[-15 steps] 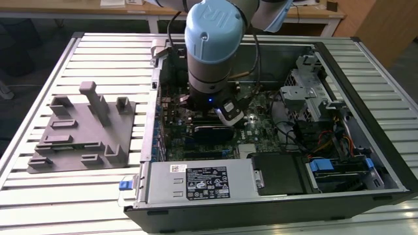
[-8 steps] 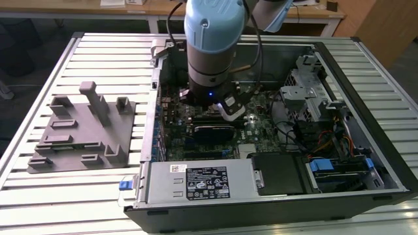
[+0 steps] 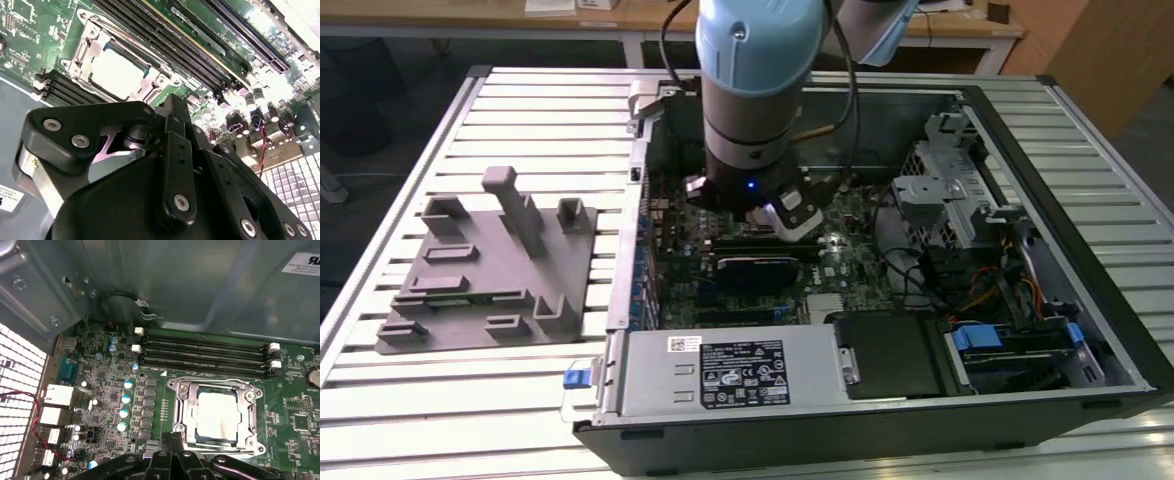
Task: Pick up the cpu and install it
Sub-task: 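Install the second cpu locking lever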
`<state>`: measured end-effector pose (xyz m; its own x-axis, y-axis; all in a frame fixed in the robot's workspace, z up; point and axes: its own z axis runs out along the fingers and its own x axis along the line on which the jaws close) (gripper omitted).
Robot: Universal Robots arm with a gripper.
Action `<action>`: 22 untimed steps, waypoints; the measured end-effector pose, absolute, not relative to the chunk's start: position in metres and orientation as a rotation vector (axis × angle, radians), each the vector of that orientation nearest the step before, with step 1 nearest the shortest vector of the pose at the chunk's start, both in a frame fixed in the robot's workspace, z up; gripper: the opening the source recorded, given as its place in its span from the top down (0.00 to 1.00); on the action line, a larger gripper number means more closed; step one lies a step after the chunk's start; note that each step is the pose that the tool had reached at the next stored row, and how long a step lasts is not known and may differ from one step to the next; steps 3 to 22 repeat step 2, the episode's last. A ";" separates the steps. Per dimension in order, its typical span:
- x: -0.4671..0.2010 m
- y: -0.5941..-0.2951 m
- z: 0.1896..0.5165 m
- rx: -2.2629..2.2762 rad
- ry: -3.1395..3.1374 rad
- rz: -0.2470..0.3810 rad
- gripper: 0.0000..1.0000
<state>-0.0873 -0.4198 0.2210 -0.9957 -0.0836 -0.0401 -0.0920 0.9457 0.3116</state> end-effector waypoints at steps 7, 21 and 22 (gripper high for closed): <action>-0.087 -0.420 0.223 -0.139 3.073 0.492 0.89; -0.087 -0.420 0.223 -0.139 3.073 0.492 0.89; -0.087 -0.420 0.223 -0.139 3.073 0.492 0.89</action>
